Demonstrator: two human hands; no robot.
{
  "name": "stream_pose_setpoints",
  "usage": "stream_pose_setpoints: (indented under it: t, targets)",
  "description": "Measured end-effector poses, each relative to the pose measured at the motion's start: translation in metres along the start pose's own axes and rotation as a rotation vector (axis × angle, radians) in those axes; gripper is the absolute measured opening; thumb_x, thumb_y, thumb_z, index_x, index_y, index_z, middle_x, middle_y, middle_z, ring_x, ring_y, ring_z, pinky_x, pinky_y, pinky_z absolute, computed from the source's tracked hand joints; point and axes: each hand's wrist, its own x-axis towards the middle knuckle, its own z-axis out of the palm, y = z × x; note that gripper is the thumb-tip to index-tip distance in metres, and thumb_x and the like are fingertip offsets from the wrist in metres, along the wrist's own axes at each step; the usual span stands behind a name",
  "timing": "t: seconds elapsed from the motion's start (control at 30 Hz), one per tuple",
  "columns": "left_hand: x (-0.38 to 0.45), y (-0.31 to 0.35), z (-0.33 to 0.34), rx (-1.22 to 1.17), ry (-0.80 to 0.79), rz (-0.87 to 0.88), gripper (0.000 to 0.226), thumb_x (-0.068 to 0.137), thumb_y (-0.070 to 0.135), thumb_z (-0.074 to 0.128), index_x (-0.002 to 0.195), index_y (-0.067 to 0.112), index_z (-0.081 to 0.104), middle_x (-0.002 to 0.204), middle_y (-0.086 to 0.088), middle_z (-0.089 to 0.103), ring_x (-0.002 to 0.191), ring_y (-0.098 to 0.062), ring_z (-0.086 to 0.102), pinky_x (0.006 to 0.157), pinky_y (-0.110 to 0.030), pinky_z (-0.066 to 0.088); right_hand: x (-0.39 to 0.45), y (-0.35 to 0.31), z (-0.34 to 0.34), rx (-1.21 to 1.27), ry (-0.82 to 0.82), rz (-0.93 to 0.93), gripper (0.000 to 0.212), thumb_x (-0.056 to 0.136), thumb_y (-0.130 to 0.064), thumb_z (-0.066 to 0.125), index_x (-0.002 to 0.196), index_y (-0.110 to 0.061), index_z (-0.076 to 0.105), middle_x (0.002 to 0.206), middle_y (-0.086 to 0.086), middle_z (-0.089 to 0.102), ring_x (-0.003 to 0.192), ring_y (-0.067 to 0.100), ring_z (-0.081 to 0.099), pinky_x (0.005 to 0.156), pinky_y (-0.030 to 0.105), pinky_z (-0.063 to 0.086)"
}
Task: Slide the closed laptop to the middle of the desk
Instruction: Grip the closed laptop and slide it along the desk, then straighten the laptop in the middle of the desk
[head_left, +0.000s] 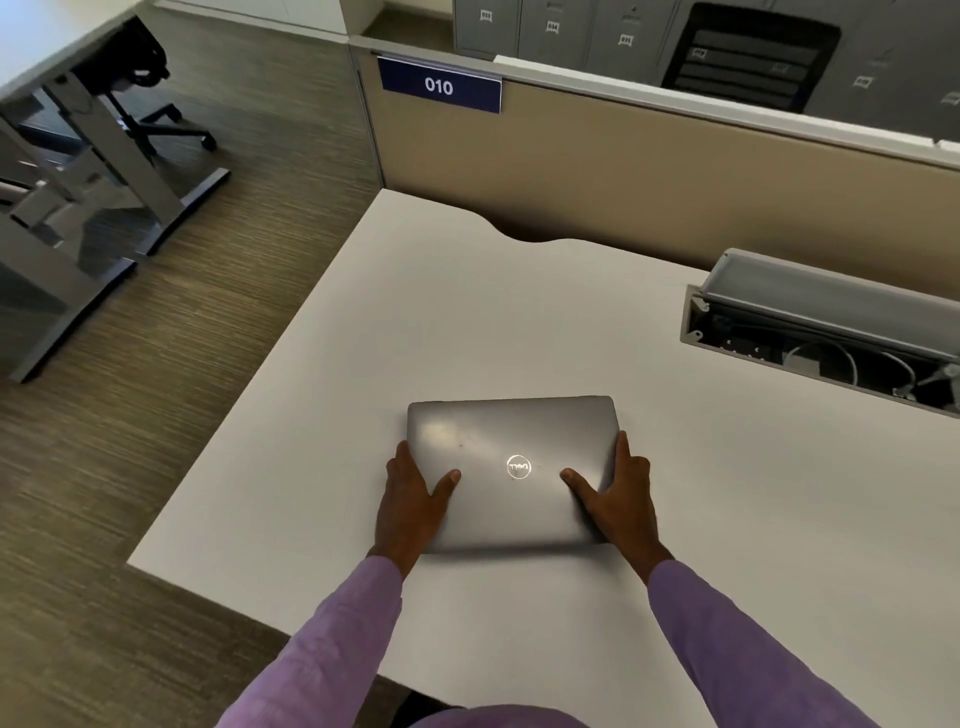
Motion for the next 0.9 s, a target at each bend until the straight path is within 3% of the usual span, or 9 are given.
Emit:
stream_pose_setpoints:
  t: [0.3, 0.43, 0.53, 0.63, 0.9]
  targets:
    - [-0.012, -0.007, 0.012, 0.060, -0.026, -0.006, 0.093, 0.092, 0.053, 0.059, 0.157, 0.010, 0.009, 0.158, -0.012, 0.028, 0.143, -0.031, 0.037, 0.111, -0.044, 0.040, -0.015, 0.014, 0.002, 0.007, 0.059, -0.018, 0.111, 0.070, -0.076, 0.068, 0.154, -0.037, 0.007, 0.113, -0.004, 0.033, 0.117, 0.027, 0.050, 0.080, 0.035, 0.045]
    - [-0.012, -0.008, 0.015, 0.101, -0.033, 0.006, 0.093, 0.094, 0.053, 0.056, 0.157, 0.008, 0.005, 0.159, -0.013, 0.025, 0.145, -0.031, 0.034, 0.112, -0.044, 0.039, -0.021, 0.018, 0.003, -0.029, 0.078, -0.012, 0.109, 0.071, -0.081, 0.061, 0.154, -0.038, 0.006, 0.113, -0.003, 0.034, 0.116, 0.027, 0.049, 0.086, 0.038, 0.049]
    - [-0.013, -0.009, 0.017, 0.170, -0.049, 0.004, 0.093, 0.095, 0.058, 0.049, 0.158, 0.008, 0.002, 0.162, -0.014, 0.023, 0.148, -0.030, 0.028, 0.114, -0.046, 0.036, -0.026, 0.017, 0.004, -0.114, 0.123, -0.034, 0.103, 0.077, -0.078, 0.058, 0.155, -0.028, 0.013, 0.117, 0.008, 0.043, 0.114, 0.032, 0.050, 0.090, 0.042, 0.049]
    - [-0.013, -0.011, 0.017, 0.243, -0.035, 0.023, 0.092, 0.095, 0.059, 0.047, 0.157, 0.005, 0.007, 0.157, -0.016, 0.031, 0.143, -0.032, 0.036, 0.110, -0.047, 0.040, -0.030, 0.014, 0.005, -0.235, 0.184, -0.068, 0.095, 0.084, -0.069, 0.058, 0.153, -0.014, 0.024, 0.114, 0.017, 0.051, 0.104, 0.039, 0.053, 0.087, 0.045, 0.049]
    - [-0.012, -0.012, 0.017, 0.359, -0.018, 0.059, 0.091, 0.095, 0.061, 0.046, 0.156, 0.002, 0.012, 0.145, -0.015, 0.043, 0.127, -0.034, 0.049, 0.098, -0.047, 0.048, -0.038, 0.010, 0.007, -0.395, 0.214, -0.074, 0.087, 0.088, -0.066, 0.054, 0.149, -0.007, 0.032, 0.105, 0.014, 0.051, 0.092, 0.036, 0.053, 0.074, 0.043, 0.048]
